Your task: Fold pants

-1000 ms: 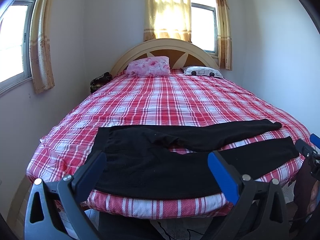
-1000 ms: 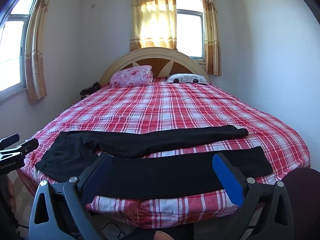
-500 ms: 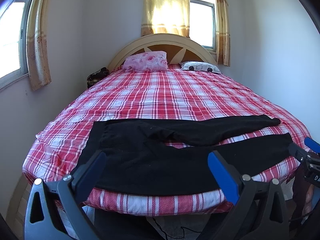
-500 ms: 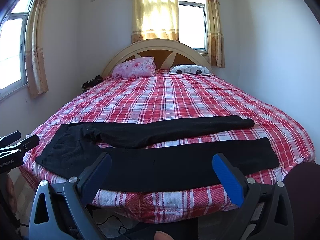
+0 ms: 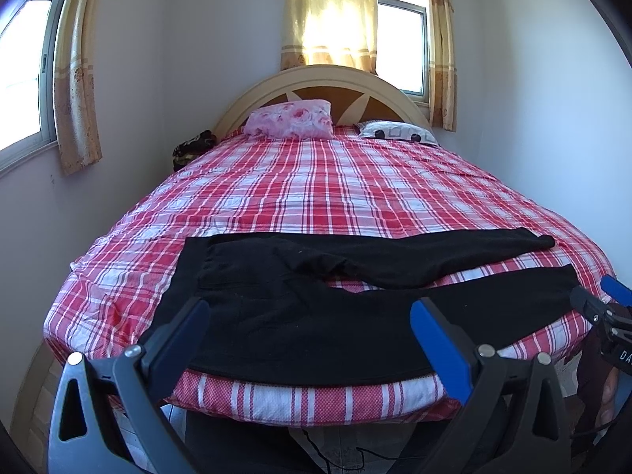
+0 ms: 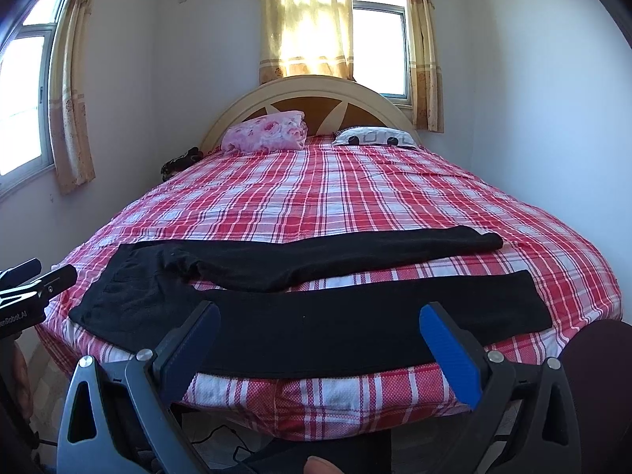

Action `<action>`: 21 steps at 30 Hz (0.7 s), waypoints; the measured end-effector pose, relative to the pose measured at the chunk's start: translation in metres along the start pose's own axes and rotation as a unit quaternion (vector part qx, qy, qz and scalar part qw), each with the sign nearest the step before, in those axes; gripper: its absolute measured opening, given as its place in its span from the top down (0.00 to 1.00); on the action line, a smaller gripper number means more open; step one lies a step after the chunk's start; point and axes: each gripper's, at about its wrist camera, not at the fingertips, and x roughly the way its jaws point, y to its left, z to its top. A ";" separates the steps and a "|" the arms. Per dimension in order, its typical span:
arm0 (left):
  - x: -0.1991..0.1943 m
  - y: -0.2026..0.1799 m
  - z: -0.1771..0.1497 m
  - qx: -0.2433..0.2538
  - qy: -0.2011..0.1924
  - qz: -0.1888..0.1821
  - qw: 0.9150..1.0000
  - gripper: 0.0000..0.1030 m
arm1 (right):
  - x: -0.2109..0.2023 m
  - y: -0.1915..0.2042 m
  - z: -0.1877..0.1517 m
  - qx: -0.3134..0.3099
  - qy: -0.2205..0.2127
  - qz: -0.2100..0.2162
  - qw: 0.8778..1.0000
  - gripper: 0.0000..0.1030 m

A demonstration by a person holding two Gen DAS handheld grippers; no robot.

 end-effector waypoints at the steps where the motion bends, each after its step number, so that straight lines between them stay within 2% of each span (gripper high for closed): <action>1: 0.000 0.000 0.000 0.001 0.000 0.000 1.000 0.00 | 0.000 0.000 0.000 0.001 0.000 0.000 1.000 0.01; 21: 0.020 -0.001 -0.011 0.008 0.023 -0.007 1.000 0.00 | 0.011 -0.002 -0.009 -0.002 0.012 0.007 1.000 0.01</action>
